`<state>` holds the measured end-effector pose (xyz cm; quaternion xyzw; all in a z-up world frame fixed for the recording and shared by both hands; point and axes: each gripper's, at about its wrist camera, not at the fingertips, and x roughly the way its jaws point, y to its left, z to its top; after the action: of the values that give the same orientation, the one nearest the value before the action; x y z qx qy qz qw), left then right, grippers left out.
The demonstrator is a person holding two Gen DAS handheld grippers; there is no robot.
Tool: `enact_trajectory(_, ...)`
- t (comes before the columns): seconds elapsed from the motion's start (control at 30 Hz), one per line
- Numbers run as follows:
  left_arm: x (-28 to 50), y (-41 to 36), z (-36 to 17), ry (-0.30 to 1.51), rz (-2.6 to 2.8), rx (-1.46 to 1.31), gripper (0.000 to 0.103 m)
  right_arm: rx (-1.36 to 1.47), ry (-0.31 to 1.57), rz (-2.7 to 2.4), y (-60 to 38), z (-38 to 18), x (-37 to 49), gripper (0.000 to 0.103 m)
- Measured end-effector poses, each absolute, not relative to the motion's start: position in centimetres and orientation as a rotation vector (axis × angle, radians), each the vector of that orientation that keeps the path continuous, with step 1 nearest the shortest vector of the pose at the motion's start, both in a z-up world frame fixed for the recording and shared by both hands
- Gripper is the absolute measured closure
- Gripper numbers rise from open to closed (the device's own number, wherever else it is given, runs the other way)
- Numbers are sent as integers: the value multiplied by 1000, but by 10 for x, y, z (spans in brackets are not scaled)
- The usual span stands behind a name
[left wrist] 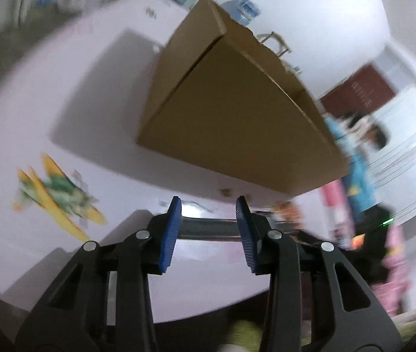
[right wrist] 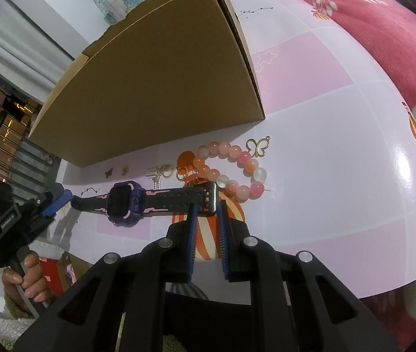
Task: Organize jewelry
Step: 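Close the left gripper on the watch strap while the right gripper grips the strap near the face, then lift the black smartwatch off the table with both grippers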
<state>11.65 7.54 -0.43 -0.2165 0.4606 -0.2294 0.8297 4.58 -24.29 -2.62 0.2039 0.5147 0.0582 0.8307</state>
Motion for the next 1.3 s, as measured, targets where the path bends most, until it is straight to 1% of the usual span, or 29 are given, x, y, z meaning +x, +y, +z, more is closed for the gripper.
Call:
enact_trajectory(0.07,118,75,-6,1011,-458,-404,62,433,1091,125,-243,-26,46,88)
enact_trajectory(0.2,118,89,-20,1041,-462,-519,63,437,1090,125,-244,-26,45,88)
enact_trajectory(0.4,113,83,-22,1050,-474,-482,63,427,1089,121,-242,-26,45,88)
enact_trajectory(0.57,111,82,-32,1081,-551,-560,62,414,1090,122,-240,-25,46,88)
enact_trajectory(0.77,106,74,-33,1088,-592,-566,56,404,1095,128,-236,-25,47,88)
enact_trajectory(0.87,108,74,-35,1077,-584,-587,55,406,1092,127,-235,-25,48,88)
enact_trajectory(1.0,114,76,-38,1074,-553,-642,58,409,1091,129,-235,-26,48,88)
enact_trajectory(1.07,117,74,-38,1080,-529,-641,63,408,1089,129,-235,-26,47,88)
enact_trajectory(1.13,119,73,-38,1087,-503,-629,74,405,1086,129,-235,-27,47,88)
enact_trajectory(1.17,120,73,-39,1092,-487,-631,77,405,1085,129,-234,-27,47,88)
enact_trajectory(1.2,122,73,-40,1098,-469,-634,83,403,1084,129,-234,-27,47,88)
enact_trajectory(1.23,123,73,-41,1104,-452,-633,93,401,1084,129,-234,-27,46,88)
enact_trajectory(1.3,125,73,-44,1109,-430,-630,99,388,1082,127,-232,-26,46,89)
